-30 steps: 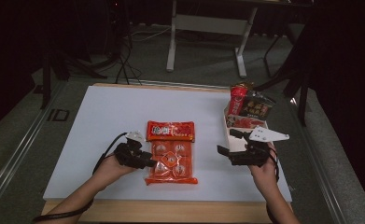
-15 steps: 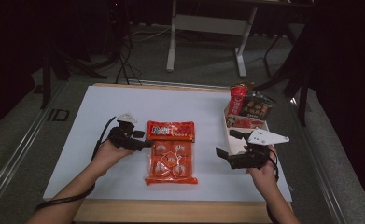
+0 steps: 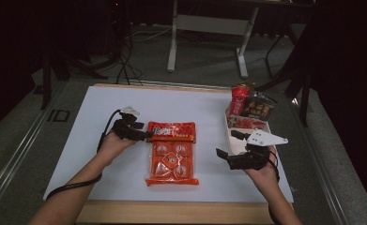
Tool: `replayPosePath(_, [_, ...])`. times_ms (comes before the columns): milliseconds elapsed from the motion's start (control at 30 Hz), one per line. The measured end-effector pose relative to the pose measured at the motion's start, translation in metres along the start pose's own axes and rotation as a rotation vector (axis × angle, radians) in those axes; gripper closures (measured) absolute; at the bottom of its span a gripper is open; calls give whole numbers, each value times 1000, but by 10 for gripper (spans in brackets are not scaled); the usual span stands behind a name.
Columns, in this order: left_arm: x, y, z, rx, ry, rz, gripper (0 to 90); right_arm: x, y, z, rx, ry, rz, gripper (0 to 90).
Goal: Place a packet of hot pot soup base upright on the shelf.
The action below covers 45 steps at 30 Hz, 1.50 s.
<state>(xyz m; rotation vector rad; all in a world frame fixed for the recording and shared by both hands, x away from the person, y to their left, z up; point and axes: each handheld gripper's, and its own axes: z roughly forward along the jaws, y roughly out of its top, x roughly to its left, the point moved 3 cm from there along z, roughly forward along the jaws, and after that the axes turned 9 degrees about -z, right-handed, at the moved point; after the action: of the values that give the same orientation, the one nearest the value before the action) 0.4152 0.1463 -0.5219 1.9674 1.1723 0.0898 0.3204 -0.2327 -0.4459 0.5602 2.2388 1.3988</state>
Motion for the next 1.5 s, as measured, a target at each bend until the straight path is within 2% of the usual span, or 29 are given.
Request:
replayPosePath(233, [17, -4, 19, 2, 21, -22, 352, 3, -1, 2, 18, 15, -23, 102])
replayPosePath(367, [25, -6, 27, 18, 26, -50, 360, 5, -1, 3, 24, 21, -26, 103])
replayPosePath(467, [29, -7, 34, 22, 18, -74, 378, 5, -2, 4, 26, 27, -24, 103])
replayPosePath(667, [32, -9, 46, 45, -37, -116, 445, 5, -2, 4, 25, 33, -18, 106])
replayPosePath(733, [30, -9, 47, 43, -33, -109, 466, 4, -3, 3, 24, 34, -16, 117])
replayPosePath(767, [29, -9, 48, 48, -45, -113, 485, 4, -3, 3, 25, 35, -15, 117])
replayPosePath(833, [26, -9, 50, 54, -40, -92, 508, 4, -3, 3, 24, 35, -14, 118])
replayPosePath(900, [22, -8, 53, 64, -64, -90, 553, 4, -3, 3, 27, 36, -14, 118])
replayPosePath(1067, [15, -7, 58, 66, -67, -68, 612, 4, -4, 4, 30, 41, -13, 119])
replayPosePath(1233, [11, -5, 61, 64, -56, -62, 725, 4, -4, 4, 33, 41, -13, 120])
replayPosePath(1333, [5, -3, 63, 57, -56, -46, 870, 3, -4, 4, 38, 48, -5, 120])
replayPosePath(1400, [4, -3, 63, 57, -49, -38, 885, 3, -5, 4, 35, 49, -3, 128])
replayPosePath(1433, [3, -3, 62, 55, -46, -21, 885, 3, -5, 4, 33, 48, -4, 145])
replayPosePath(1500, [2, -2, 59, 41, -57, -31, 889, 3, -4, 4, 30, 44, -5, 144])
